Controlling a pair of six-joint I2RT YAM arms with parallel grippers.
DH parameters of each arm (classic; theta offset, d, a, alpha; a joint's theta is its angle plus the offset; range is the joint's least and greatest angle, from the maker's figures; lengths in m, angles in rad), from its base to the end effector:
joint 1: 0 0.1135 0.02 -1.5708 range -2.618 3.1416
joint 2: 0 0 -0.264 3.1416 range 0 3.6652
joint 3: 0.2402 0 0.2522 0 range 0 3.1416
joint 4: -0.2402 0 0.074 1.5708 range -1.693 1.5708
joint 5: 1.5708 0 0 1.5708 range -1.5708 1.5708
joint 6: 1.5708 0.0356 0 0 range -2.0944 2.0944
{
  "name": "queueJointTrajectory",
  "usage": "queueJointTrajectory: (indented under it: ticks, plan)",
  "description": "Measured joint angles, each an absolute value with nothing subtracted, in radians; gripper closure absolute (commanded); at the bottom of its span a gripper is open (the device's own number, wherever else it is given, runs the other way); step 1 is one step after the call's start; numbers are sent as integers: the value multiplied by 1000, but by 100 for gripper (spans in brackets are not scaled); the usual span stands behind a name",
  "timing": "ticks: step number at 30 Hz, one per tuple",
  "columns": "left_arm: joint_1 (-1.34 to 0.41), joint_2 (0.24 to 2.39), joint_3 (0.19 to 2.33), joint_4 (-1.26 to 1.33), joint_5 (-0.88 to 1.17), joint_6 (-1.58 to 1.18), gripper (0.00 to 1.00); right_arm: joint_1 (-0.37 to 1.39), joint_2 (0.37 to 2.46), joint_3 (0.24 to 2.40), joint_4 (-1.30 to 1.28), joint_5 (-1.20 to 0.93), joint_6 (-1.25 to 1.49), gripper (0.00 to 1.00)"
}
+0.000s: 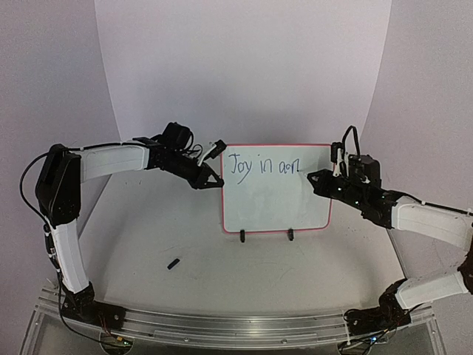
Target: Write a sentence on the whiteboard
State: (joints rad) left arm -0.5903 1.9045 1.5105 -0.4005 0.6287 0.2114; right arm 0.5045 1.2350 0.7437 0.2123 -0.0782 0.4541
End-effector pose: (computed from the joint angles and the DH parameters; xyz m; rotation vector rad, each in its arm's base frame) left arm 0.3437 -0.2555 0.2510 1.1980 2.0306 -0.9262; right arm 0.2460 0.1390 0.2699 -0.1046 1.9117 0.7316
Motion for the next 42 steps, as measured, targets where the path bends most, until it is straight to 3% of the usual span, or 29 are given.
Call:
queueJointTrajectory:
  ticks: [25, 42]
  plan:
    - [-593, 1905, 1512, -400, 633, 218, 100, 498, 1096, 760, 133, -191, 417, 100]
    - [-593, 1905, 1512, -401, 633, 218, 100, 377, 1109, 761, 105, -385, 385, 100]
